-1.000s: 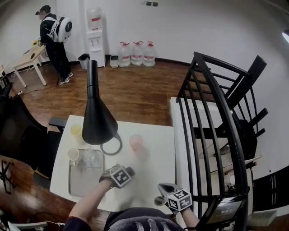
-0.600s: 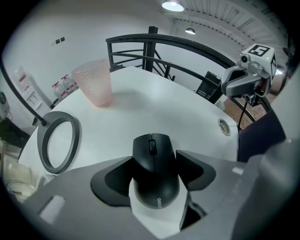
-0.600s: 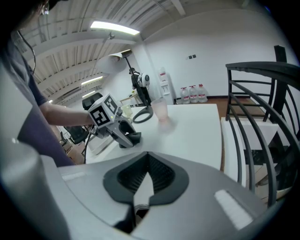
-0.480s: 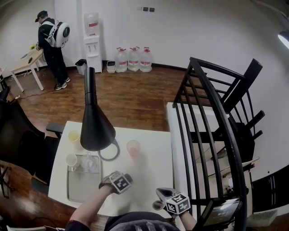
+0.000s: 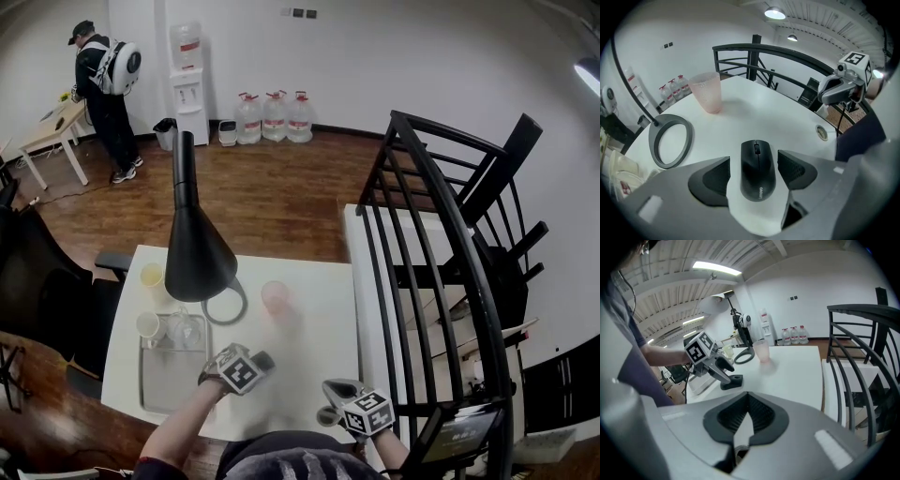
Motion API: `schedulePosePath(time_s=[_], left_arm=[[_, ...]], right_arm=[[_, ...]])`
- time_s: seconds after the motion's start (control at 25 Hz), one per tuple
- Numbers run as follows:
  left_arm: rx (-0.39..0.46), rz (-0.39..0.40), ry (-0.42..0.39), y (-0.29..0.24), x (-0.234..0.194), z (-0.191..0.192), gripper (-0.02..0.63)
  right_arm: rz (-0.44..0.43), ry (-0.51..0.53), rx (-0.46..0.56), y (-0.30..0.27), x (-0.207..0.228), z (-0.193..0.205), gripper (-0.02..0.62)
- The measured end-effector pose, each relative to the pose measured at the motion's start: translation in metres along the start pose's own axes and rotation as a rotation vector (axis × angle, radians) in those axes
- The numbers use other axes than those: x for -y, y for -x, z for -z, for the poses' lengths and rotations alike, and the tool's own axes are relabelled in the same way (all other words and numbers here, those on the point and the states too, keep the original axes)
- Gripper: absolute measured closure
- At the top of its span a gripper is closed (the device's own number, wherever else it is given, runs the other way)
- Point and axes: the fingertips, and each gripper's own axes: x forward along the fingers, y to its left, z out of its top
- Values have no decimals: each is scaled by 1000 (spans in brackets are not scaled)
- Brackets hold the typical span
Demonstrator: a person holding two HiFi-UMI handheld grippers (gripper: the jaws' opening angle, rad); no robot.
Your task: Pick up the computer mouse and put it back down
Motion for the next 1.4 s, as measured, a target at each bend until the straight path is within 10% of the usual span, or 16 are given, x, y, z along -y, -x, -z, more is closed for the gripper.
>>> schedulePosePath(time_s=[0.36, 0.52, 1.4], left_arm=[[308, -95, 63, 91, 12, -28, 349], [413, -145, 20, 114, 21, -38, 575], [439, -170, -73, 119, 47, -43, 591]], right_arm=[[15, 6, 18, 3, 1, -5, 592], [12, 16, 28, 2, -2, -7, 593], [21, 57, 79, 5, -10, -23, 592]])
